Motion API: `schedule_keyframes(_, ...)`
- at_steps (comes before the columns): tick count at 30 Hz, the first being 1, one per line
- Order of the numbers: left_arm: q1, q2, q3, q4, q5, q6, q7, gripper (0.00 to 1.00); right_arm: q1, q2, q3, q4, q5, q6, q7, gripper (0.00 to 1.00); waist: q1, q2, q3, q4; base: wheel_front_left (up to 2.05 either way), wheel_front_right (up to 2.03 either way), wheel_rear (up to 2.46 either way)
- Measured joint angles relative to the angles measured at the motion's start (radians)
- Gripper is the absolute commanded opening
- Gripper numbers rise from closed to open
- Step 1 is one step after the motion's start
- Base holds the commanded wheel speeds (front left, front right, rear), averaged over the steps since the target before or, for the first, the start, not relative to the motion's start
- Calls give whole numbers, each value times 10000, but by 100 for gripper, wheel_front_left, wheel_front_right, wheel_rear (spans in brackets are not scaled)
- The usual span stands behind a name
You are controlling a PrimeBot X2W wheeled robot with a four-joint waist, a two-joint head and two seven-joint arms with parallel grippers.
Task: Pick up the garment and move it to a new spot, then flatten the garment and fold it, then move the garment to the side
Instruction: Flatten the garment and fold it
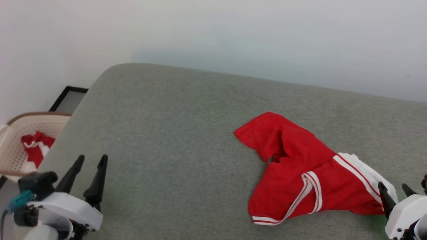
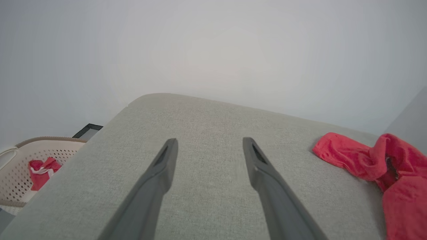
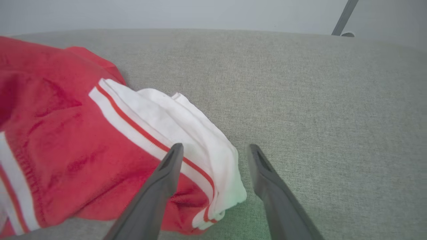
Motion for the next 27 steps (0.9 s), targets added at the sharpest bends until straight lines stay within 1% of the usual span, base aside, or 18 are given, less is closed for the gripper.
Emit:
schedule_keyframes(3, -95, 261, -234, -322, -199, 0, 385, 100, 138, 4, 75, -468, 6, 0, -343, 100, 0, 0, -89, -187, 0, 0, 0)
schedule_keyframes(7, -299, 558, -591, -796, -523, 0, 1246, 100, 300, 140, 130, -1229, -90, 0, -805, 100, -1, 0, -186, -480, 0, 0, 0)
schedule_keyframes(11, -736, 767, -989, -1340, -780, 0, 2263, 100, 406, 382, 130, -1954, -376, 0, -1204, 100, 0, 0, -241, -809, 0, 0, 0)
schedule_keyframes(15, -1303, 844, -1398, -1749, -857, 0, 3173, 100, 432, 589, 194, -2596, -694, 0, -1666, 100, 0, 0, -232, -1151, 0, 0, 0)
schedule_keyframes(18, -1641, 849, -1697, -1781, -941, 8, 4015, 100, 518, 767, 313, -2926, -886, 0, -1950, 100, 0, 0, -187, -1414, 0, 0, 0)
schedule_keyframes(22, -2065, 600, -2150, -1948, -1252, 71, 5239, 100, 517, 997, 391, -3168, -1034, 0, -2186, 100, 0, 0, -98, -1768, 0, 0, 0)
schedule_keyframes(27, -2432, 347, -2773, -2146, -1791, 94, 6888, 100, 502, 1083, 414, -3198, -1049, 0, -2272, 100, 0, 0, 36, -2159, 0, 0, 0)
